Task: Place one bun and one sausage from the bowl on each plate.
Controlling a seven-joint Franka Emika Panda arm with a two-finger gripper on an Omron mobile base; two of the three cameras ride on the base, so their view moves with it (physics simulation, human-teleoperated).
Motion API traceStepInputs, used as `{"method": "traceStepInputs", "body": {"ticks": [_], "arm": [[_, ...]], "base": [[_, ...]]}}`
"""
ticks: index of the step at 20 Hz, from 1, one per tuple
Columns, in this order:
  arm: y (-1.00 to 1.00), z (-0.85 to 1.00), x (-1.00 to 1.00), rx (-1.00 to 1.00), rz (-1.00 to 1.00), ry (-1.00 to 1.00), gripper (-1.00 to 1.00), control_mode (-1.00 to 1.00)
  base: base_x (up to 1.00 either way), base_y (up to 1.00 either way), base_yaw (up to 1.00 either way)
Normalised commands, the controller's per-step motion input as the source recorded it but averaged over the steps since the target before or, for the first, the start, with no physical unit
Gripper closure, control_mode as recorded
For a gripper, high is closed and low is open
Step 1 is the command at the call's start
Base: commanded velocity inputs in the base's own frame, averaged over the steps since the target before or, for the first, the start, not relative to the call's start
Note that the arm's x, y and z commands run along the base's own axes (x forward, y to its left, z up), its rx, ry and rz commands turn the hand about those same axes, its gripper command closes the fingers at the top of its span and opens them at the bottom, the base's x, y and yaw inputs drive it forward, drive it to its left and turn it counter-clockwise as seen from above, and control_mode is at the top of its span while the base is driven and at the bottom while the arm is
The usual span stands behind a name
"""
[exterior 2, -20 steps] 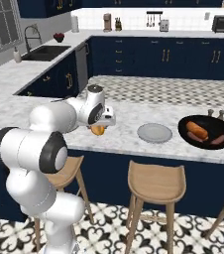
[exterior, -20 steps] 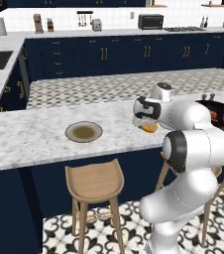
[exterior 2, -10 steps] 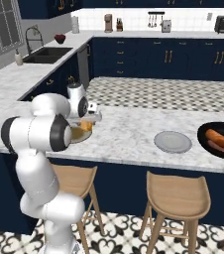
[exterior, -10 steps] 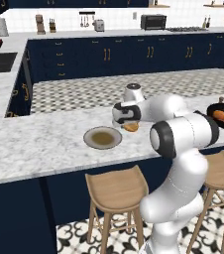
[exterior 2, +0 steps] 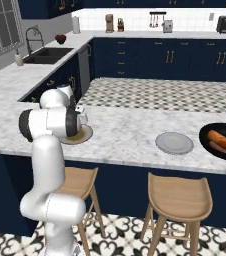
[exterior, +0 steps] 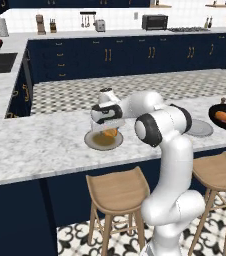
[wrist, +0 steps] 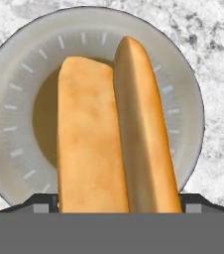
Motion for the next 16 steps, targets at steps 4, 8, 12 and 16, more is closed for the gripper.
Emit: {"method": "traceStepInputs", "body": {"ticks": [4, 8, 12, 16], "arm": [[0.09, -0.42, 0.36, -0.03, 0.0, 0.07, -1.0, -1.0], [0.0, -0.02, 0.0, 0.0, 0.0, 0.0, -1.0, -1.0], [-0.07, 0.16, -0.29, 0.01, 0.0, -0.04, -1.0, -1.0], [-0.56, 0.02, -0.97, 0.02, 0.0, -0.07, -1.0, -1.0]], "base": [[0.0, 0.0, 0.0], [0.0, 0.0, 0.0], [0.0, 0.0, 0.0], [0.0, 0.0, 0.0]]}}
